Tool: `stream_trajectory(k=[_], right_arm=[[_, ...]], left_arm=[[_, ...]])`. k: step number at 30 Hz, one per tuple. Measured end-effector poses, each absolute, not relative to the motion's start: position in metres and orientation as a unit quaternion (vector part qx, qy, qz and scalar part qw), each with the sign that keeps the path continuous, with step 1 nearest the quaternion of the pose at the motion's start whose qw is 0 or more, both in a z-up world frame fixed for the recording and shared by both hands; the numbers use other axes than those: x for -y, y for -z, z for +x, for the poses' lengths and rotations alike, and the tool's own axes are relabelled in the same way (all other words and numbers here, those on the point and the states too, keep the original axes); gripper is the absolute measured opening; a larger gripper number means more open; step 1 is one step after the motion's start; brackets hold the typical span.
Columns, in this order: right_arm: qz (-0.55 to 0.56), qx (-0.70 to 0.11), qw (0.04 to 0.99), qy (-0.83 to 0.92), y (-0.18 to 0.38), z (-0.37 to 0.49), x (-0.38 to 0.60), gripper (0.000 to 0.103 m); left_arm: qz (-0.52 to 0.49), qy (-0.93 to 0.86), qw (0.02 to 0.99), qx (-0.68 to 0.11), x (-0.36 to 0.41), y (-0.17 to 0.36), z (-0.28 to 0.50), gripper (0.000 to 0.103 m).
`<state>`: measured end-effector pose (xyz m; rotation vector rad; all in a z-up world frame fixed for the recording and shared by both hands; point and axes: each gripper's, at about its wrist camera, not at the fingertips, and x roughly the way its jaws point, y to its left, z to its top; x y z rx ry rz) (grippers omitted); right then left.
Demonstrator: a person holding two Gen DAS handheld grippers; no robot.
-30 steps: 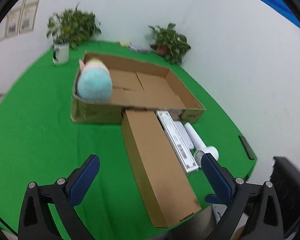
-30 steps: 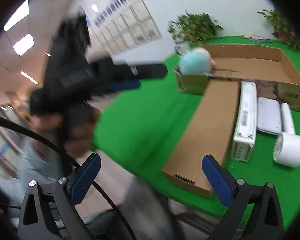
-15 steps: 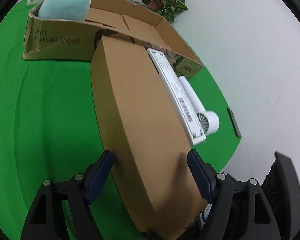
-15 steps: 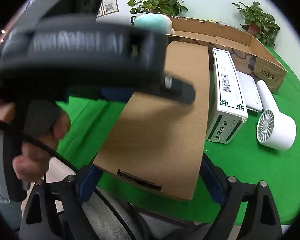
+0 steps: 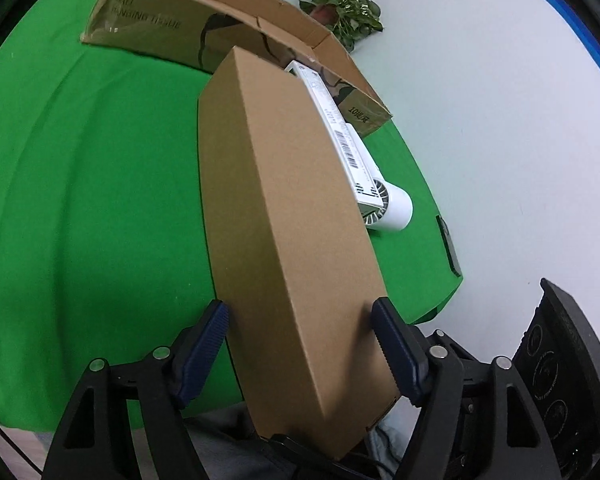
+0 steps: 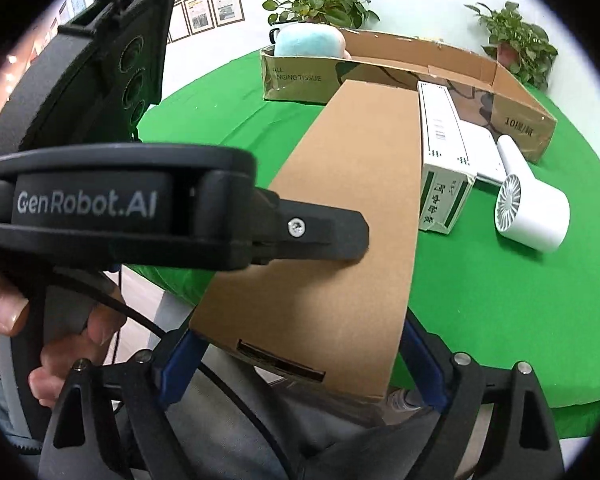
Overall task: Organize objects
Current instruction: 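Grasp the long brown cardboard box with the left gripper and lift, then lower the long brown box into the open box beside the plush toy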
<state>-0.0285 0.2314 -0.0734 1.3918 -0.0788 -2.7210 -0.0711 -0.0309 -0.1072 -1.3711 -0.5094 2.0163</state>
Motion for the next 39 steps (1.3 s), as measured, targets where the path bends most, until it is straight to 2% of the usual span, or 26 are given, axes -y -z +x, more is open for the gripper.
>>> stream_trajectory(k=[4,17,31,39], right_arm=[[0.436,0.022,0.037,0.899,0.064,-0.025,-0.232,0.088],[0.314,-0.007,0.023,0.949,-0.002,-0.035,-0.232,0.088],[0.268,-0.019,-0.005,0.963,-0.068,-0.112,-0.271,0.088],[0.256,-0.031,0.007,0.966,-0.097,-0.166,-0.283,0.088]], left_arm=[[-0.492,-0.789,0.319,0.185,0.029,0.086,-0.067,0.061],[-0.384,-0.851,0.333,0.131,0.031,-0.016,-0.067,0.06],[-0.345,-0.86,0.36,0.11,-0.002,-0.124,-0.165,0.06],[-0.335,-0.868,0.35,0.107,0.002,-0.166,-0.222,0.06]])
